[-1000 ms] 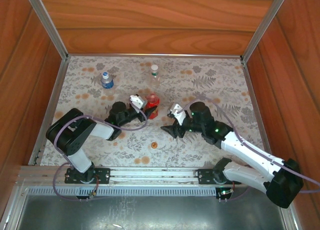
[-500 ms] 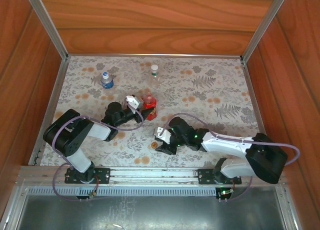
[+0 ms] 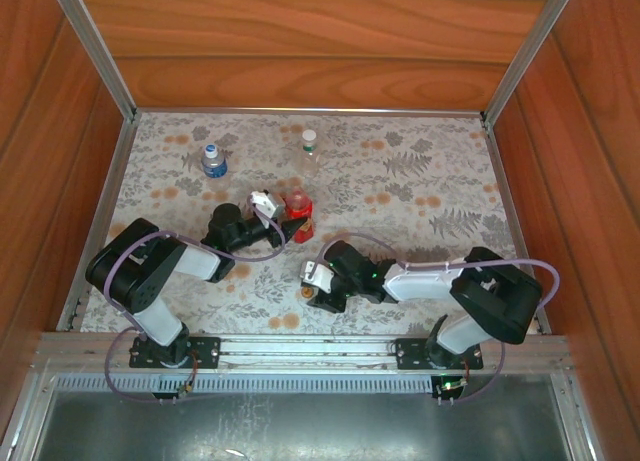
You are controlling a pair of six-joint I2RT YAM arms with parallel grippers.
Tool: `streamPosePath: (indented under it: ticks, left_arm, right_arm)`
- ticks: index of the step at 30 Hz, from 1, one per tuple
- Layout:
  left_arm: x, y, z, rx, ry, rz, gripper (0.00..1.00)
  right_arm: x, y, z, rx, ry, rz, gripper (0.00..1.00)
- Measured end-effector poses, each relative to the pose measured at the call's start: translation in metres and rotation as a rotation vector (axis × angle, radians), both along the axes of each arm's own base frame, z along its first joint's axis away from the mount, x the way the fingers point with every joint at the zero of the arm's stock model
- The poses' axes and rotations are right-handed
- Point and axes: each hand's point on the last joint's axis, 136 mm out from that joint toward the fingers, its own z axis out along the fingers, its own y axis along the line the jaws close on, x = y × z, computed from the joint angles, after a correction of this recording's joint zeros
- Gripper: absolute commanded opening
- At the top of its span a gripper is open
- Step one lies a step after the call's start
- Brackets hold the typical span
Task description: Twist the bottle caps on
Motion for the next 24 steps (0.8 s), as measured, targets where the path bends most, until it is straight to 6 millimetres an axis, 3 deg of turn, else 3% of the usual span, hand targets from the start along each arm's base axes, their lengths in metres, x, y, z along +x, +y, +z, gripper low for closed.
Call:
streamPosePath:
  ticks: [17, 24]
  left_arm:
    - [0.0026, -0.0026, -0.0014, -0.007, 0.018, -0.013, 0.80]
    - [0.0034, -0.0063, 0.0016, -0.014, 0.014, -0.031, 0.81]
  right_arm:
    - [0.0090, 0.0097, -0.0011, 0.000, -0.039, -0.016, 0.51]
    - [0.0092, 0.0102, -0.0010, 0.001, -0.039, -0.016, 0.51]
